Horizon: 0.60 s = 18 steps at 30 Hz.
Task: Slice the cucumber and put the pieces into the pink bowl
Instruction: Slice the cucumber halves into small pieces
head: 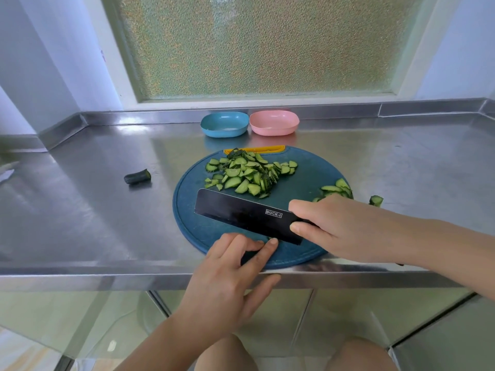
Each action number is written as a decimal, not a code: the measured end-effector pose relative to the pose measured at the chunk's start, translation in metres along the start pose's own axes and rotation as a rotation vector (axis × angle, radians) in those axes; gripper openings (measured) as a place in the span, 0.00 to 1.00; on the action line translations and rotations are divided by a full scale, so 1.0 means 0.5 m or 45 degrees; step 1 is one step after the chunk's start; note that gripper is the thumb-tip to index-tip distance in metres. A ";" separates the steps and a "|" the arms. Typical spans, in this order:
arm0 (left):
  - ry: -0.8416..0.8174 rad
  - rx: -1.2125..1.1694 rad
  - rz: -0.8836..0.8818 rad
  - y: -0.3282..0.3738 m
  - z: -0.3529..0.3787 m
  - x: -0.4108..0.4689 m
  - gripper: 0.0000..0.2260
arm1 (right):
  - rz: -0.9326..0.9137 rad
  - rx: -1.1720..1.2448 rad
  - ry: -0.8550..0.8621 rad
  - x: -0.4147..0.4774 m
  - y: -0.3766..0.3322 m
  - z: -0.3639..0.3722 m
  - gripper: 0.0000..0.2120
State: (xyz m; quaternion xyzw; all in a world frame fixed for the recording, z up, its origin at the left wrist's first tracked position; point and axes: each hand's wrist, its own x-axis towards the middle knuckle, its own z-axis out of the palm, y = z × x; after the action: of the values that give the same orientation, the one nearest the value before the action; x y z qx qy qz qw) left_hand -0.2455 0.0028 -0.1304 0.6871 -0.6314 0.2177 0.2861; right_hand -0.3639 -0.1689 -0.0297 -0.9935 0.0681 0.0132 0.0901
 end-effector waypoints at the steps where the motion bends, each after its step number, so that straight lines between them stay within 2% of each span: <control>1: -0.006 -0.001 -0.001 0.000 0.000 0.000 0.20 | -0.007 0.001 -0.005 0.000 0.001 -0.001 0.15; 18: -0.030 -0.058 0.009 0.003 -0.007 0.008 0.20 | -0.065 -0.289 -0.104 0.014 -0.017 -0.006 0.10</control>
State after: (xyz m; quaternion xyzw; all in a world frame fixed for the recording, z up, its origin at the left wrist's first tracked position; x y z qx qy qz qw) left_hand -0.2463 0.0017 -0.1250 0.6805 -0.6421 0.1960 0.2935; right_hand -0.3556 -0.1620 -0.0257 -0.9974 0.0371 0.0589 -0.0198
